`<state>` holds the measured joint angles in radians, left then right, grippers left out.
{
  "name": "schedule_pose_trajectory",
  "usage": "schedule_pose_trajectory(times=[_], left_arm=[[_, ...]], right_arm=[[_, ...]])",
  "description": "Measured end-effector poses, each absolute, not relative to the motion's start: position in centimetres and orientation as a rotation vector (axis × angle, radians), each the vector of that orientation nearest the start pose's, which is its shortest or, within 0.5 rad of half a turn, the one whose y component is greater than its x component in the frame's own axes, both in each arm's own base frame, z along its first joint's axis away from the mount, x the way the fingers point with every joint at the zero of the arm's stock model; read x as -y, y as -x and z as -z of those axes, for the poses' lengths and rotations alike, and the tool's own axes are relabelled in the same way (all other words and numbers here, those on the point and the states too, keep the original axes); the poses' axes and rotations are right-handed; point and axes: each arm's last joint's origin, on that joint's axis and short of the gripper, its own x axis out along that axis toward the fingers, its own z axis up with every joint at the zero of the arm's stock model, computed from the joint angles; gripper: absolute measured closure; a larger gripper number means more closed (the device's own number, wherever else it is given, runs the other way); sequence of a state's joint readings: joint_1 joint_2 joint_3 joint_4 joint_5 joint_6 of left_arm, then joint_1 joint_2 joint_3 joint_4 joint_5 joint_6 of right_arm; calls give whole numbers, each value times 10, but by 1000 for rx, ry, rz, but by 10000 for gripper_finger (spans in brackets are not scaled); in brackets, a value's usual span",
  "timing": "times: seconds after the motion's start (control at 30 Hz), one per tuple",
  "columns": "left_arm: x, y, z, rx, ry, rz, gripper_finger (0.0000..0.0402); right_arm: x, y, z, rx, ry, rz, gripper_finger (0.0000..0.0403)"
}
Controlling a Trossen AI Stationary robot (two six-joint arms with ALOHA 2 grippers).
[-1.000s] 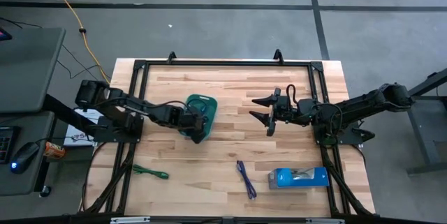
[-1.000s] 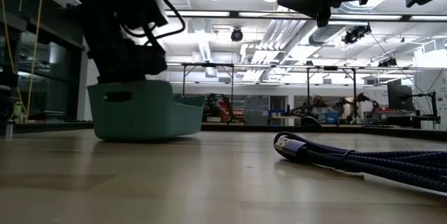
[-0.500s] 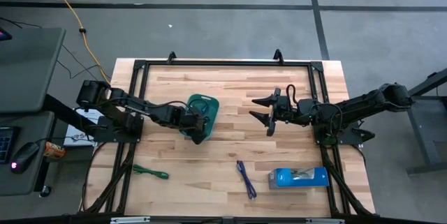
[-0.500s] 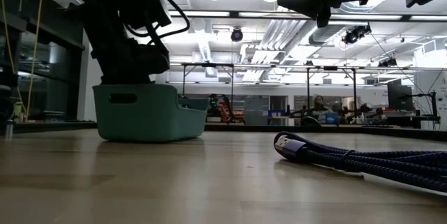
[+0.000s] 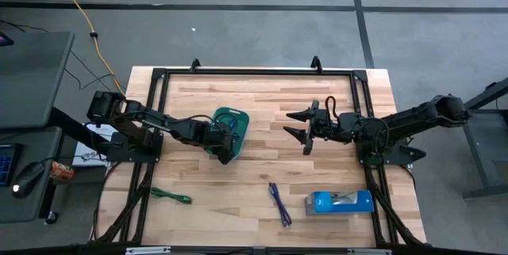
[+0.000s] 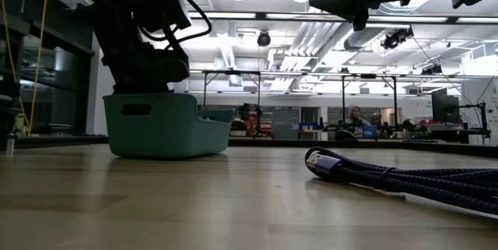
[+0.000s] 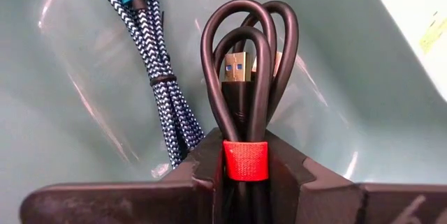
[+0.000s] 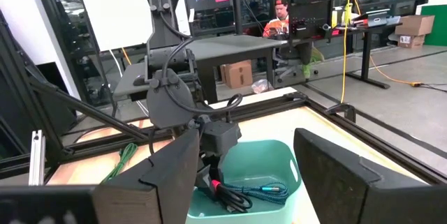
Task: Pick and place USB-C Cables
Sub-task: Put the black charger cable into the bin, then put the green charger cable into the bin
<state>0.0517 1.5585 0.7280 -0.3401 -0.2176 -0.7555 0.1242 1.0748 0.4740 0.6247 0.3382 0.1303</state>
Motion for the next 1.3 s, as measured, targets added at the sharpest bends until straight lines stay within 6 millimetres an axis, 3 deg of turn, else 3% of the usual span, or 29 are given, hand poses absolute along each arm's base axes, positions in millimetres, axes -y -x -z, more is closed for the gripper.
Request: schedule_pose_trajectory(times=[0.7,0.83,1.1,1.3], left_arm=[[-20,-263,-139,-1008,565,-669,336],[-20,-263,-139,-1005,559,-675,307],[-20,-263,-139,-1014,566,-661,214],[-20,-264,-140,-1005,563,-666,191]], right_arm=[[-18,-225,-249,37,-135,212,176],[-18,-225,-249,37,-135,213,176],[-18,-225,-249,37,-135,212,176],[-18,-225,-249,37,-135,212,176]])
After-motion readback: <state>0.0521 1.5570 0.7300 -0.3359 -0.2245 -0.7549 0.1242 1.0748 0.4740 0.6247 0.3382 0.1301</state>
